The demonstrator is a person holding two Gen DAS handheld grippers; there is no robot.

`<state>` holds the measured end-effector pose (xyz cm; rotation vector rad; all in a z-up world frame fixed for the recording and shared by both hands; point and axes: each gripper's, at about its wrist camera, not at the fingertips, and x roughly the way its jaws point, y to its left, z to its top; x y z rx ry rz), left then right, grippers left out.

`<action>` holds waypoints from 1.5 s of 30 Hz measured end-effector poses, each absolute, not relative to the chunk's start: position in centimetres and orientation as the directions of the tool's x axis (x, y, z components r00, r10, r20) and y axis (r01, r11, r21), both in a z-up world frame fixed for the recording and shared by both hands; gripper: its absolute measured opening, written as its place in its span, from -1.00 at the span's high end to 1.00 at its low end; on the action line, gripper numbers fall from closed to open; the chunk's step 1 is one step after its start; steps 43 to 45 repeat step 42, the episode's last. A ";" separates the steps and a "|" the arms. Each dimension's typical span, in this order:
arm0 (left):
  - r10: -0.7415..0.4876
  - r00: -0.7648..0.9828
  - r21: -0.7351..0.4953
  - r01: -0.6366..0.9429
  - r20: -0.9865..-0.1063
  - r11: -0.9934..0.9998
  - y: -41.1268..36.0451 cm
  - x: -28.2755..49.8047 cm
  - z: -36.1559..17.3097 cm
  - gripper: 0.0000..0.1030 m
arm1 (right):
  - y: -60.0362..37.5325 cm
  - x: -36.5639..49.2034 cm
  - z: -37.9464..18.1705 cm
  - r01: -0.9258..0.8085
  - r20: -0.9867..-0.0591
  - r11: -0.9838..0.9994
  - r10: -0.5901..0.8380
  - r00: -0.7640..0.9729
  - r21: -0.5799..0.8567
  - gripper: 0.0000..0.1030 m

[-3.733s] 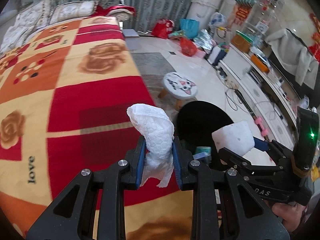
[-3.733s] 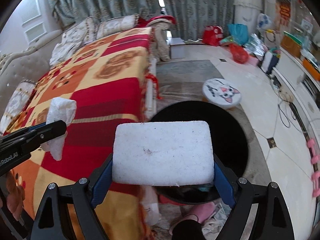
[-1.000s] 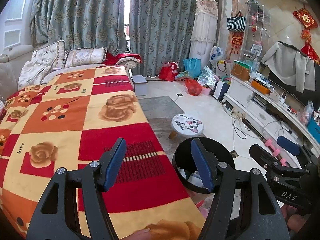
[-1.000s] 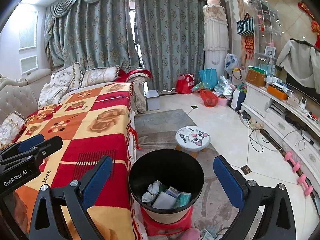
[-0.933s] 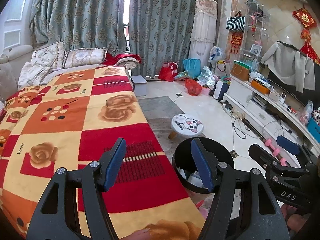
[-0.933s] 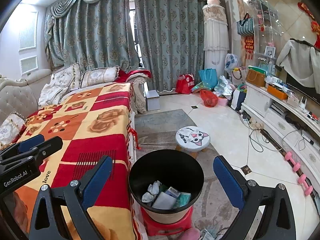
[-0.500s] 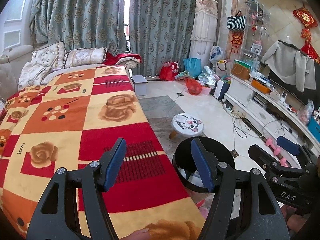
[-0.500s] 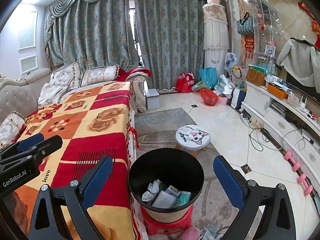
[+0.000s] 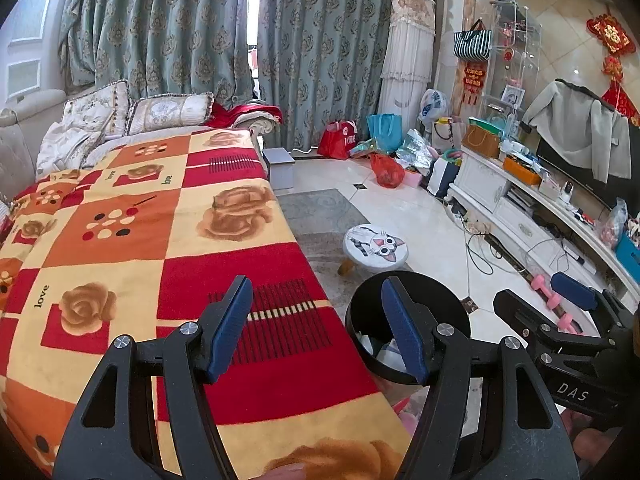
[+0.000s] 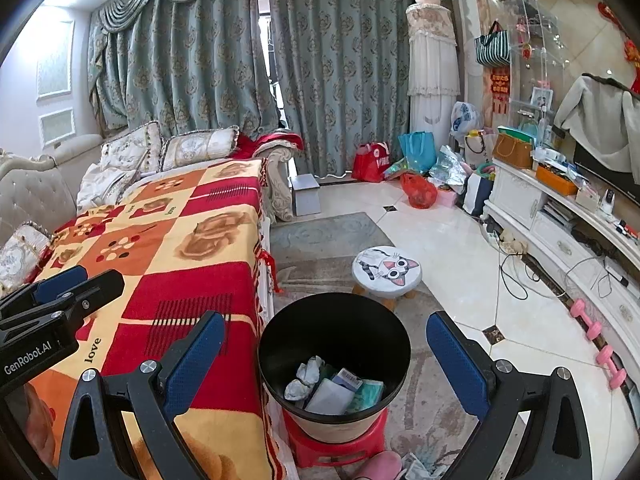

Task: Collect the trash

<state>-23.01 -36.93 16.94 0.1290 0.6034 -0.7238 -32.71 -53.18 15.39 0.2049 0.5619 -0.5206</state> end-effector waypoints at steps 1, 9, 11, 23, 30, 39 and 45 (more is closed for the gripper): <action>-0.584 0.588 -0.093 0.655 -0.560 0.750 -37.0 -23.0 16.9 -0.29 | -53.2 -32.7 15.4 0.522 -0.556 0.852 -0.413 0.721 0.045 -0.94; -0.582 0.591 -0.090 0.654 -0.559 0.751 -36.8 -23.0 16.8 -0.29 | -53.2 -32.7 15.2 0.521 -0.559 0.852 -0.410 0.721 0.047 -0.94; -0.582 0.590 -0.090 0.654 -0.559 0.751 -36.8 -22.9 16.8 -0.29 | -53.1 -32.7 15.1 0.521 -0.560 0.852 -0.410 0.720 0.047 -0.94; -0.583 0.586 -0.093 0.656 -0.563 0.749 -36.8 -22.8 16.7 -0.29 | -53.2 -32.5 15.0 0.522 -0.565 0.852 -0.409 0.716 0.045 -0.94; -0.588 0.574 -0.093 0.666 -0.570 0.740 -37.1 -22.7 16.3 -0.29 | -53.4 -32.5 14.7 0.524 -0.572 0.850 -0.408 0.712 0.045 -0.94; -0.597 0.580 -0.083 0.675 -0.554 0.733 -36.5 -22.3 16.1 -0.29 | -53.0 -31.9 14.2 0.516 -0.589 0.856 -0.400 0.703 0.036 -0.94; -0.590 0.585 -0.089 0.664 -0.557 0.742 -35.4 -21.7 15.7 -0.29 | -52.3 -31.0 13.8 0.501 -0.604 0.865 -0.385 0.698 0.027 -0.94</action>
